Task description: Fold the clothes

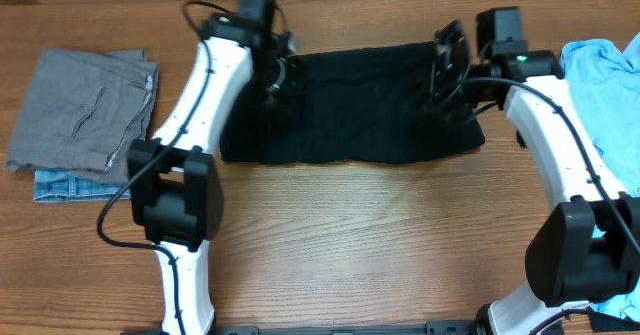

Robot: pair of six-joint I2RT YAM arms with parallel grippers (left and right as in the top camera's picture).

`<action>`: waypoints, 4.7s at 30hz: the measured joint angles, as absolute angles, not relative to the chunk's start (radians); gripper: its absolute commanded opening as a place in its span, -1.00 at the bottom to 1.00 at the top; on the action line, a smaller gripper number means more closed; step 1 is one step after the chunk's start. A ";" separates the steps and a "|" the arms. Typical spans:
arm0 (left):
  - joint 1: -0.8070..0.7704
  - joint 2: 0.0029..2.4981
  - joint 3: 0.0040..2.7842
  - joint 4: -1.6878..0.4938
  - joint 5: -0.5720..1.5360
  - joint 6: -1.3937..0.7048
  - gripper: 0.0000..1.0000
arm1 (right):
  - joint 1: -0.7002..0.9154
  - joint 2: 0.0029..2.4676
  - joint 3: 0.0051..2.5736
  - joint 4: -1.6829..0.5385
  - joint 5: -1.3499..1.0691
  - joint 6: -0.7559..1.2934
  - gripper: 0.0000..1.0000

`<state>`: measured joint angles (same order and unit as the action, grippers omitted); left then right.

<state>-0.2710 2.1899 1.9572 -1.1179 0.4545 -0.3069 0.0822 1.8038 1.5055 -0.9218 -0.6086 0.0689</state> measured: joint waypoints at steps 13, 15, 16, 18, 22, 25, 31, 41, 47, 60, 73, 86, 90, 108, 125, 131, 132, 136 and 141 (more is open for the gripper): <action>-0.338 2.191 1.687 -0.898 0.482 -0.336 -0.92 | 0.131 1.804 1.256 -0.748 -0.664 -0.019 -0.92; -0.338 2.191 1.660 -0.869 0.476 -0.346 -0.92 | 0.131 1.804 1.212 -0.714 -0.663 -0.020 -0.92; -0.338 2.191 1.645 -0.855 0.467 -0.353 -0.92 | 0.131 1.804 1.194 -0.702 -0.661 -0.018 -0.92; -0.338 2.191 1.617 -0.833 0.449 -0.367 -0.92 | 0.131 1.805 1.164 -0.690 -0.638 -0.009 -0.93; -0.338 2.191 1.570 -0.795 0.422 -0.380 -0.92 | 0.131 1.808 1.136 -0.663 -0.537 0.025 -0.92; -0.338 2.191 1.554 -0.779 0.415 -0.389 -0.91 | 0.131 1.811 1.123 -0.653 -0.487 0.034 -0.92; -0.338 2.188 1.546 -0.768 0.411 -0.390 -0.91 | 0.131 1.875 1.120 -0.622 -0.378 0.067 -0.92; -0.339 2.179 1.546 -0.789 0.358 -0.385 -0.92 | 0.102 1.908 1.133 -0.664 -0.223 0.147 -0.92; -0.341 2.169 1.546 -0.813 0.281 -0.363 -0.92 | -0.006 1.906 1.139 -0.692 -0.203 0.167 -0.92; -0.314 2.162 1.567 -0.868 0.189 -0.332 -0.92 | -0.165 1.905 1.152 -0.731 -0.209 0.192 -0.92; -0.285 2.065 1.765 -0.844 0.122 -0.311 -0.87 | -0.160 1.861 1.426 -0.818 -0.286 0.209 -0.92; -0.286 2.293 1.765 -0.604 0.259 -0.315 -0.92 | 0.027 1.895 1.426 -0.607 -0.324 0.209 -0.92; -0.286 2.329 1.765 -0.552 0.263 -0.315 -0.92 | 0.041 1.989 1.426 -0.595 -0.259 0.209 -0.92; -0.214 2.336 1.843 -0.679 0.222 -0.288 -0.92 | -0.050 2.110 1.440 -0.644 -0.075 0.209 -0.92; -0.152 2.257 2.158 -1.211 0.215 -0.361 -0.92 | -0.102 2.093 1.502 -0.812 -0.285 0.138 -0.92; -0.114 2.257 2.135 -1.355 0.204 -0.392 -0.31 | -0.062 2.042 1.595 -0.963 -0.368 0.023 -0.92; -0.101 2.257 2.131 -1.373 0.207 -0.399 0.15 | -0.050 2.036 1.601 -0.965 -0.373 0.016 -0.92; -0.056 2.257 2.103 -1.412 0.209 -0.386 0.83 | 0.031 2.028 1.605 -0.965 -0.382 -0.011 -0.53; -0.058 2.257 2.013 -1.390 0.216 -0.353 0.94 | 0.134 2.028 1.605 -0.935 -0.316 0.006 -0.27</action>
<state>-0.0582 2.2574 2.0132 -1.3903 0.2165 -0.3531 0.1345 2.0281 1.6047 -0.9352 -0.3164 0.0055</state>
